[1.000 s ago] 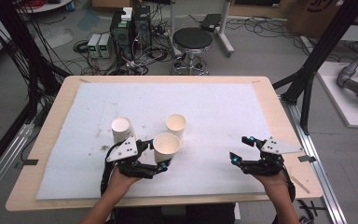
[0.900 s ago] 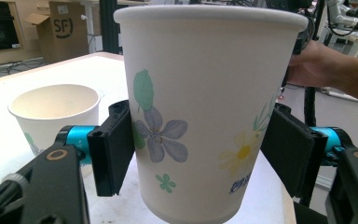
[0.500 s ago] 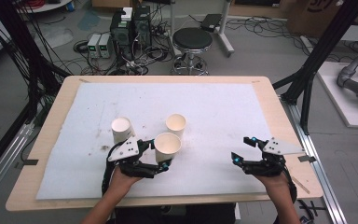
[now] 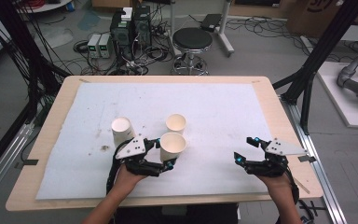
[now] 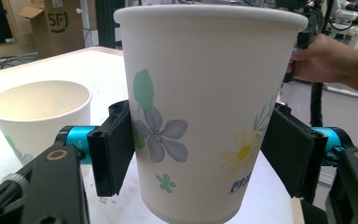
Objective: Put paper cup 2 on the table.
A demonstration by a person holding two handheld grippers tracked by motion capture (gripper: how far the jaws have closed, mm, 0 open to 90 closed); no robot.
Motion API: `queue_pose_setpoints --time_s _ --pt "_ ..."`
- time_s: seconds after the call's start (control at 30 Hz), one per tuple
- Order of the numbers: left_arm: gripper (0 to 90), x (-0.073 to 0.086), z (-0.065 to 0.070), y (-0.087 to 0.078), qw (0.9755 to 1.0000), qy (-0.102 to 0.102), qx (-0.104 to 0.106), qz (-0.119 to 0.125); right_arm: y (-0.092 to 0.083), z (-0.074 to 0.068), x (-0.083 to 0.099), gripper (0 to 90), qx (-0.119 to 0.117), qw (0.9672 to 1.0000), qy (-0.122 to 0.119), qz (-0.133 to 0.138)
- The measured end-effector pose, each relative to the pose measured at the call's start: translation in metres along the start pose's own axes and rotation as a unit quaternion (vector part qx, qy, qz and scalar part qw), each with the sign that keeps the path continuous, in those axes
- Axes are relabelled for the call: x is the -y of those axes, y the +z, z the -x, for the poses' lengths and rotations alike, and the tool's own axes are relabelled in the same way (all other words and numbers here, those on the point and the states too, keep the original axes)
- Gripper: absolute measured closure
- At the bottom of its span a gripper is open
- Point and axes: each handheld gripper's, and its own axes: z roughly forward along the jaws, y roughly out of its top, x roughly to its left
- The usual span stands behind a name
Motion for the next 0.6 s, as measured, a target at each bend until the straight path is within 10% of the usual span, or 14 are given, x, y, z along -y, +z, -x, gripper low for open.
queue_pose_setpoints --time_s 0.6 --pt "29.9 0.007 0.000 0.077 0.9997 -0.011 0.006 -0.021 -0.013 0.008 0.005 22.2 0.021 0.9997 0.009 0.006"
